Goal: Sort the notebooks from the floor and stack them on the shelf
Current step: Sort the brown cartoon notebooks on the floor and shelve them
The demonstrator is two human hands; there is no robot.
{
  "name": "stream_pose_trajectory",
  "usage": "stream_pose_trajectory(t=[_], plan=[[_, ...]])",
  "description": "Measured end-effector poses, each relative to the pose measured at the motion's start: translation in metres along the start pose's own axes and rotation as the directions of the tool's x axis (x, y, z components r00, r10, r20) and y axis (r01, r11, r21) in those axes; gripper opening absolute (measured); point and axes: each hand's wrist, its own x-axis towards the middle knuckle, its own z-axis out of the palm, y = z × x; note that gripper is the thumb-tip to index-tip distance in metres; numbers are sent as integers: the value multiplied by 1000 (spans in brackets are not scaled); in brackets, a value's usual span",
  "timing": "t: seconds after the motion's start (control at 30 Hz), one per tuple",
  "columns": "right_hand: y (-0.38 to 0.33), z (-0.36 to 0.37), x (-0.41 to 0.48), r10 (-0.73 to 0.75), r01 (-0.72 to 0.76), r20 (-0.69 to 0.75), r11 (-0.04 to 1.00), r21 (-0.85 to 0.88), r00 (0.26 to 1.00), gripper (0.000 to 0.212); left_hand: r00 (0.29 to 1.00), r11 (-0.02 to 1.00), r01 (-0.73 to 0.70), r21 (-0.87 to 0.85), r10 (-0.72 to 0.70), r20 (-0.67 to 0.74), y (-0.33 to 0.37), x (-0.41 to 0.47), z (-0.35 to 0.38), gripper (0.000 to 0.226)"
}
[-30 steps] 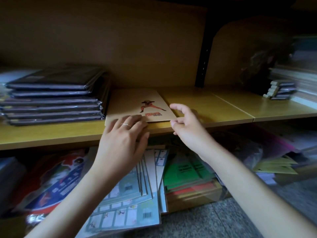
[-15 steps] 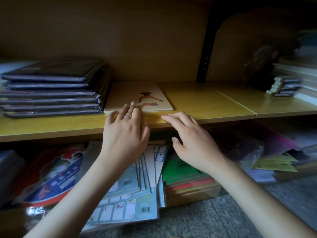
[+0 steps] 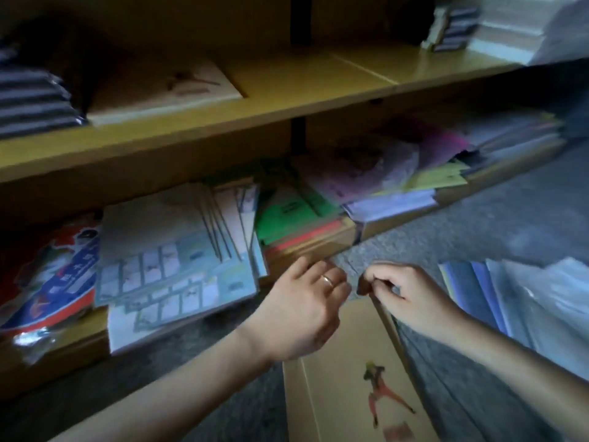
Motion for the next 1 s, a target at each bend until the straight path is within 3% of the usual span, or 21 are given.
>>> stream_pose_trajectory(t=[0.1, 0.17, 0.27, 0.37, 0.5, 0.57, 0.6, 0.67, 0.73, 0.77, 0.87, 1.0], plan=[[40, 20, -58, 250, -251, 37, 966, 58, 968, 42, 988, 992, -49, -120, 66, 140, 33, -17, 26, 28], [62, 37, -92, 362, -362, 10, 929, 79, 932, 47, 967, 996, -25, -89, 47, 251, 50, -33, 47, 39], [84, 65, -130, 553, -542, -60, 830, 129, 831, 45, 809, 991, 132, -18, -97, 579, 69, -50, 63, 73], [95, 88, -150, 704, -691, -50, 706, 153, 708, 28, 590, 939, 342, -26, -192, 784, 78, -77, 84, 77], [94, 88, -144, 743, -750, 103, 656, 82, 661, 38, 533, 805, 578, -134, -248, 809, 86, -95, 99, 79], [91, 82, -138, 731, -750, 185, 658, 68, 657, 40, 493, 658, 727, -196, -301, 816, 88, -92, 106, 77], [90, 79, -135, 727, -753, 214, 655, 69, 652, 41, 466, 531, 811, -248, -329, 821, 88, -88, 109, 76], [89, 74, -132, 739, -772, 235, 627, 106, 632, 43, 389, 174, 921, -349, -363, 847, 86, -80, 112, 74], [87, 72, -131, 750, -785, 230, 596, 168, 619, 36, 324, -155, 906, -395, -348, 880, 84, -74, 113, 66], [87, 73, -131, 751, -784, 224, 592, 189, 621, 30, 304, -271, 877, -398, -329, 894, 82, -73, 113, 60], [86, 76, -135, 760, -776, 180, 581, 244, 625, 26, 304, -457, 783, -422, -310, 901, 73, -67, 110, 43], [82, 77, -140, 777, -759, 107, 560, 332, 620, 38, 280, -676, 641, -365, -236, 930, 59, -56, 99, 33]])
